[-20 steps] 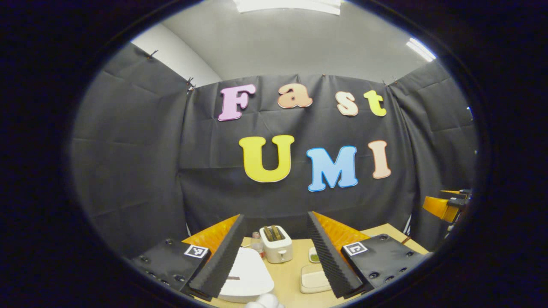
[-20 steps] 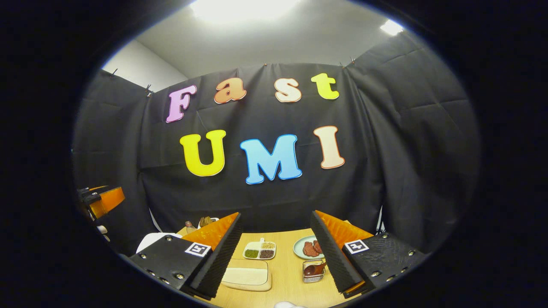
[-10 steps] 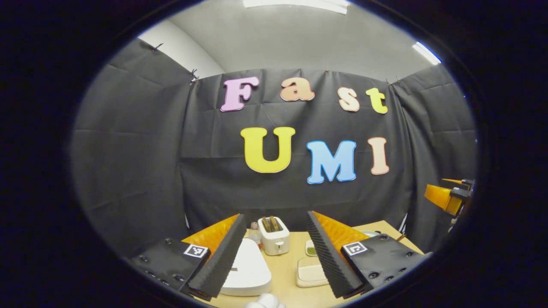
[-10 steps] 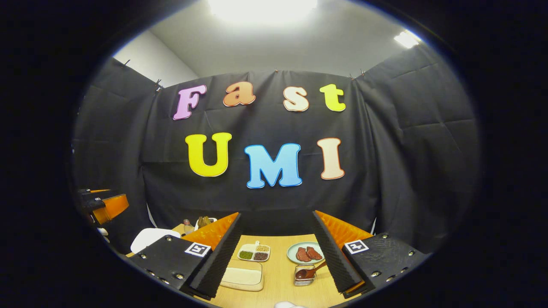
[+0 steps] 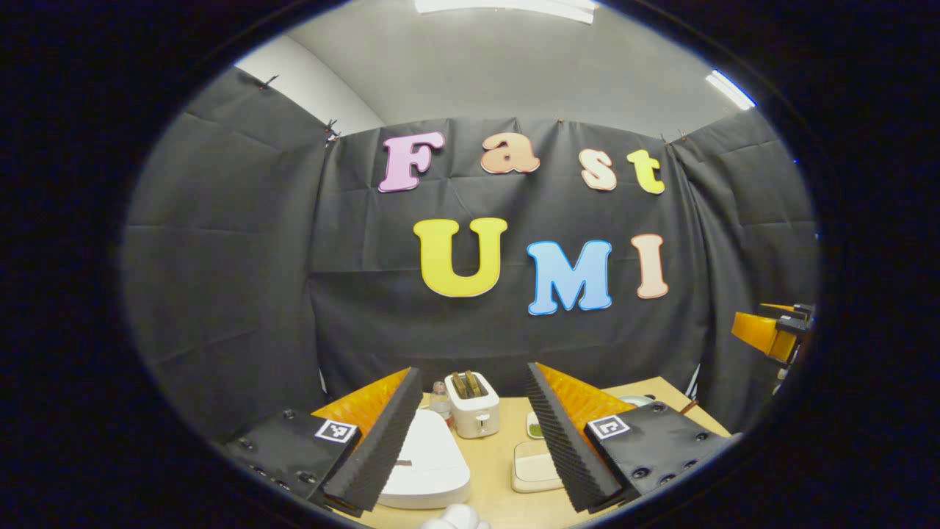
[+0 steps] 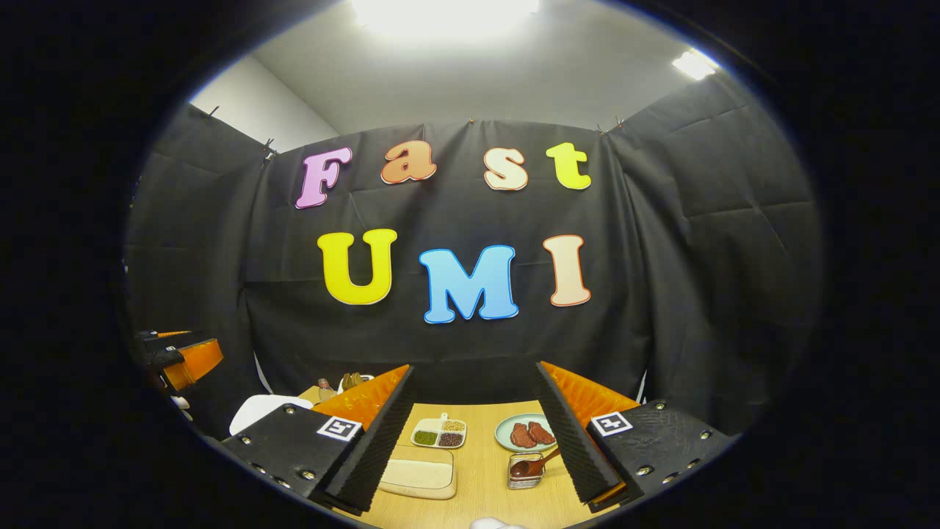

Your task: Close the left gripper, press the button to open the rice cooker; take a wooden spoon from the chopstick holder with the right hand, scoop a spoonful of rice and pour it into the rice cooker, then put the wooden spoon back into the chopstick holder.

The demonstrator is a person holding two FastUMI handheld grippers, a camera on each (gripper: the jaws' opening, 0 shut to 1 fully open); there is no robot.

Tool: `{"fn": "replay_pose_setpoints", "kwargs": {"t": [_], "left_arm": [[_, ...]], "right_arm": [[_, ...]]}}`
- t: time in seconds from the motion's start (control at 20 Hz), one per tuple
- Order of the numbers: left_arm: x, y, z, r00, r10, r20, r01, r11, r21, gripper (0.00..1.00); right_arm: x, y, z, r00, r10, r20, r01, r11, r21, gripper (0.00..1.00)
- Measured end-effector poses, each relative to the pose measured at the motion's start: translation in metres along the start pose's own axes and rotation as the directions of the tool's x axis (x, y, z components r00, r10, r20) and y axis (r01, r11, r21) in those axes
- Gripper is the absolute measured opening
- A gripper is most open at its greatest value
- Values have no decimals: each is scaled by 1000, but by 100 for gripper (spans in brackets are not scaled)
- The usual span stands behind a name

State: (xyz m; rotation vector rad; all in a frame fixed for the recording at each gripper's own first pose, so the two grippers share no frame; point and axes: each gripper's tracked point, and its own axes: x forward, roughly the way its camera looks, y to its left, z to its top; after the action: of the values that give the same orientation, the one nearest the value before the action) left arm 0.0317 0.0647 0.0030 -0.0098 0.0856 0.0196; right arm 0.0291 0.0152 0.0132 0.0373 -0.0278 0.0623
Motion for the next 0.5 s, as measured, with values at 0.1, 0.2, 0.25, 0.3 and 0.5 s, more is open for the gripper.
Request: {"fn": "replay_pose_setpoints", "kwargs": {"t": [0.1, 0.2, 0.25, 0.3, 0.5], "left_arm": [[0, -2, -2, 1000, -1, -3, 1, 1000, 5, 96], [0, 1, -1, 1000, 5, -1, -5, 1000, 12, 100], [0, 0, -1, 1000, 4, -1, -4, 1000, 11, 100], [0, -1, -1, 1000, 4, 2, -4, 1000, 9, 100], [0, -1, -1, 1000, 9, 4, -9, 1000, 10, 96]], "right_arm": [[0, -1, 1, 1000, -1, 0, 1, 1000, 2, 97], [0, 1, 0, 1000, 6, -3, -6, 1000, 10, 98], [1, 1, -1, 1000, 4, -4, -4, 1000, 8, 98], [0, 1, -1, 1000, 5, -7, -5, 1000, 7, 98], [1, 0, 1, 1000, 7, -6, -7, 1000, 13, 98]]}}
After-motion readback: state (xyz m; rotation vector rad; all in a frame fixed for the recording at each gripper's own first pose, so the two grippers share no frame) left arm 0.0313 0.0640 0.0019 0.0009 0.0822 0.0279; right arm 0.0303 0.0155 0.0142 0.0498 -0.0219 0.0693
